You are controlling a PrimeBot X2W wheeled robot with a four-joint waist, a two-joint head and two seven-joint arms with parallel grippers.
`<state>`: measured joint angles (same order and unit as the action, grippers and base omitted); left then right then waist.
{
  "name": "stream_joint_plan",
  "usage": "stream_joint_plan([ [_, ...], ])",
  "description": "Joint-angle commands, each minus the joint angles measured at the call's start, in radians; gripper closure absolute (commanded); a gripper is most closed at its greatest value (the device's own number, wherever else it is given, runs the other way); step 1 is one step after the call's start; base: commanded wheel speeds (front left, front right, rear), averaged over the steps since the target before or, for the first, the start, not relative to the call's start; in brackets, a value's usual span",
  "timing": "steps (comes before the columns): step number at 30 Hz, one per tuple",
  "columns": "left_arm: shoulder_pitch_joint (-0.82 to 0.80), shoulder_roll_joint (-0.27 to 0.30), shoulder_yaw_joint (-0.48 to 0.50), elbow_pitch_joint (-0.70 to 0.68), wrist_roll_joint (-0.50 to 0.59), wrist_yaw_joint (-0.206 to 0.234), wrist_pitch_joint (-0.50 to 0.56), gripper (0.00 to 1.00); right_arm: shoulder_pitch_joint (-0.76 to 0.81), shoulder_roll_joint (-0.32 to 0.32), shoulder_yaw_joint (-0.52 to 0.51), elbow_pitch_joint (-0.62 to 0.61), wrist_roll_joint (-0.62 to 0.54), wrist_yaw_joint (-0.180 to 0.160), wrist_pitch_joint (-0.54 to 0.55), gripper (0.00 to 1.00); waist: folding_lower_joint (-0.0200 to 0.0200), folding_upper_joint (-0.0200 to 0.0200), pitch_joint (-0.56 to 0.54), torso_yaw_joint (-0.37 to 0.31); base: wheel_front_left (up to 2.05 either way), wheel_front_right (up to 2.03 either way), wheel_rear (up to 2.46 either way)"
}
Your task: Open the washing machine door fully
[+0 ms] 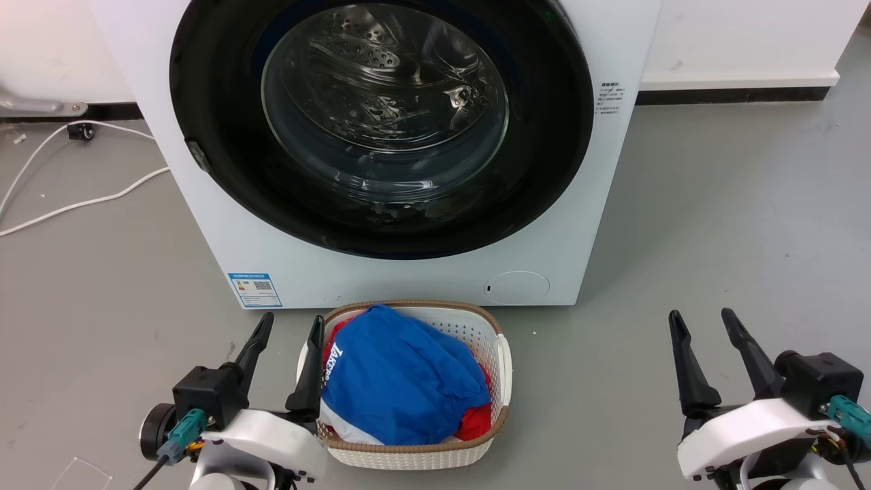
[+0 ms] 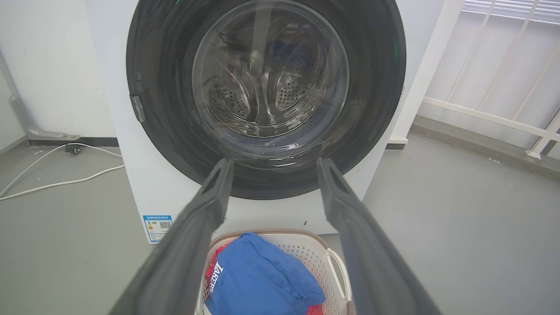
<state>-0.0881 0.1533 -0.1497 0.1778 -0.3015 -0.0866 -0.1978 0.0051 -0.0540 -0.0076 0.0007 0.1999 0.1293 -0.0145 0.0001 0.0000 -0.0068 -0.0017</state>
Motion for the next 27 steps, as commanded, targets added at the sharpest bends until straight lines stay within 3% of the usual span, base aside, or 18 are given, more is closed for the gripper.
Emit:
stream_joint_plan([
  [1, -0.018, 0.007, -0.001, -0.002, 0.019, 0.005, -0.010, 0.00, 0.006, 0.003, -0.001, -0.012, -0.022, 0.002, -0.007, 0.00, -0.0001, 0.0000, 0.000, 0.000, 0.00, 0.00, 0.00],
  [27, -0.015, -0.024, 0.016, 0.041, 0.151, -0.007, -0.059, 0.00, 0.005, 0.005, -0.009, -0.003, -0.108, 0.001, -0.052, 0.00, -0.0001, 0.0000, -0.004, 0.002, 0.00, 0.00, 0.00],
])
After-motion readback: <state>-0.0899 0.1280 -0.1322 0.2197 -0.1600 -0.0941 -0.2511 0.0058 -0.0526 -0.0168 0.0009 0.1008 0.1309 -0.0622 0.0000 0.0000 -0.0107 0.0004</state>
